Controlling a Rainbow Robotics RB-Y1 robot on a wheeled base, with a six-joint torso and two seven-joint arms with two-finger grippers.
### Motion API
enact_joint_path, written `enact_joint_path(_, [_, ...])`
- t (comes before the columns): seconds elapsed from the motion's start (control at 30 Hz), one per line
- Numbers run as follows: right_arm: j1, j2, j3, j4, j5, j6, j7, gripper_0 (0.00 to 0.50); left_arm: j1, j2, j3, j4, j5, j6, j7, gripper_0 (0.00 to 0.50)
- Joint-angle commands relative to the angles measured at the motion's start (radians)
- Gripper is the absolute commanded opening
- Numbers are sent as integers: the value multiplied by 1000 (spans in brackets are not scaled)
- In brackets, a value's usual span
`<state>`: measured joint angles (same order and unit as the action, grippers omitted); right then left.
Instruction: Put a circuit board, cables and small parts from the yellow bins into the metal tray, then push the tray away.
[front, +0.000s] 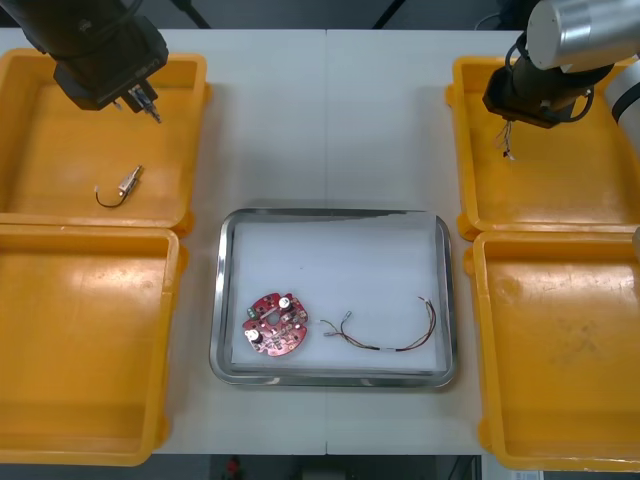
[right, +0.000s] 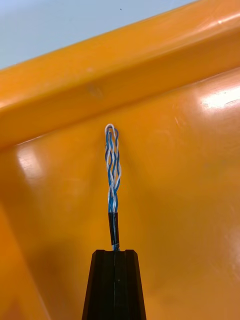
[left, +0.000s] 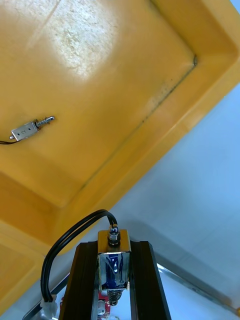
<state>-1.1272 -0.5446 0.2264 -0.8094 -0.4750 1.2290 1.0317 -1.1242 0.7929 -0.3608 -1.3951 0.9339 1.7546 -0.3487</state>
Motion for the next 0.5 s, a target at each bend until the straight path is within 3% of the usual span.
enact_joint_path(0.03, [-22,-64,-52,-56,-47,58,64,0,75,52,56,-156,22,11,2,0])
enact_joint_path(0.17, [-22,-87,-56,-100,-60,144,105,0,132,52,66,-265,25,11,-4,0])
enact_joint_path(0.33, [-22,-120,-59,-145,-129,244,171,0,218,45,79,-412,25,13,4,0])
enact_joint_path(0.5, [-20,-146,-59,-197,-160,340,234,0,322,20,82,-552,-33,14,17,0])
